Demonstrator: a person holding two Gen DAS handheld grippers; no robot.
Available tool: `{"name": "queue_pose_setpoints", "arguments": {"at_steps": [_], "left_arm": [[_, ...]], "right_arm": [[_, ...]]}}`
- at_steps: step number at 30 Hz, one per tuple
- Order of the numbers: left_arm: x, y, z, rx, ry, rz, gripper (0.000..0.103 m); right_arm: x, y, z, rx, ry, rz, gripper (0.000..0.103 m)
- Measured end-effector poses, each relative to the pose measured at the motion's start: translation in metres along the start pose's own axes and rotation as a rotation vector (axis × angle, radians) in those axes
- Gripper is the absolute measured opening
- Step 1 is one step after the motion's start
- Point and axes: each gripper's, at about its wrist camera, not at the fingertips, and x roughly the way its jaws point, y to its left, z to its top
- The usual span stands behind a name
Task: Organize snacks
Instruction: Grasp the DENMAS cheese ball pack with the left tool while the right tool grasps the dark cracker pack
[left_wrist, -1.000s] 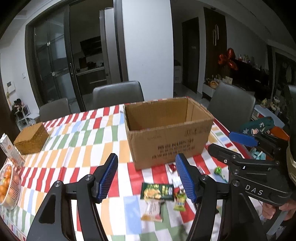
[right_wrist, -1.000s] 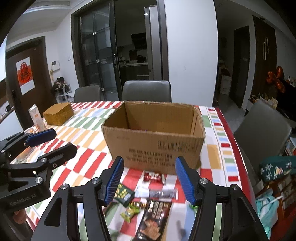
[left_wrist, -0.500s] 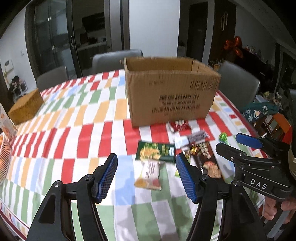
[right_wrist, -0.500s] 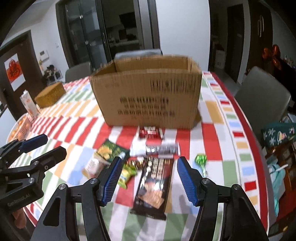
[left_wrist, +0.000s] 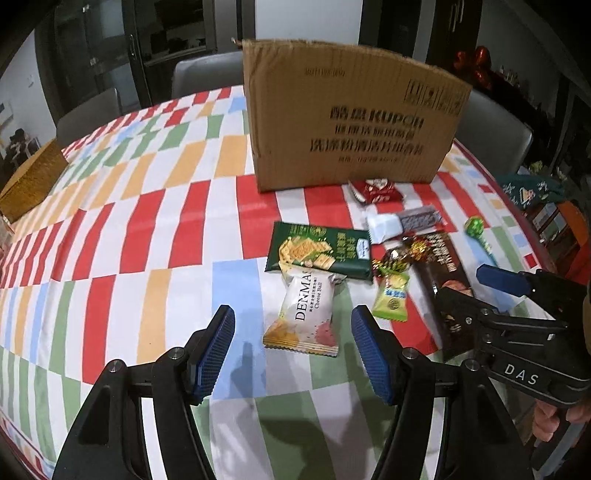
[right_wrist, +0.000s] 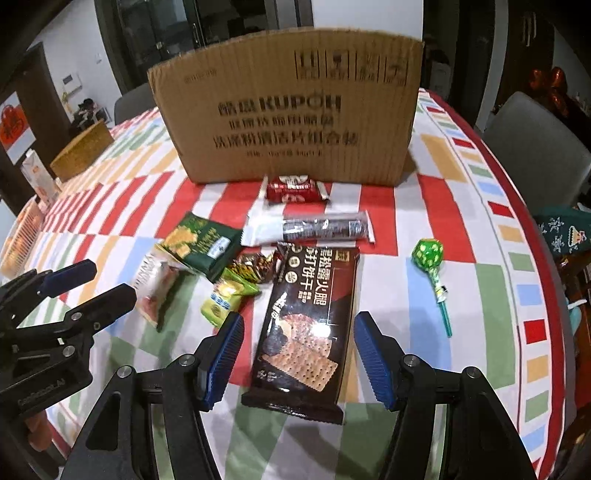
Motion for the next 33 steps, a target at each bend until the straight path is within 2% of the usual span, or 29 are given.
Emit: {"name": "queue_pose_setpoints", "arguments": {"at_steps": [13, 18, 23, 33], "left_arm": [[0.032, -0.002, 0.012, 0.005, 0.048, -0.002, 0.063], [0.038, -0.002, 0.015, -0.013, 0.065, -0.030, 0.048], [0.041, -0.005, 0.016, -0.024, 0.079, -0.054, 0.034], [0.025, -0.014, 0.012, -0.025, 0.045, -0.066, 0.032]], "right_arm": [[0.028, 0.000, 0.006, -0.009, 0.046, -0.039, 0.063], [0.031, 0.001, 0.009, -0.016, 0.040, -0.050, 0.062], [0.030, 0.002, 0.009, -0.028, 0.031, -0.058, 0.053], [0.013, -0.006, 0.008, -0.008, -0.004, -0.047, 0.052]]}}
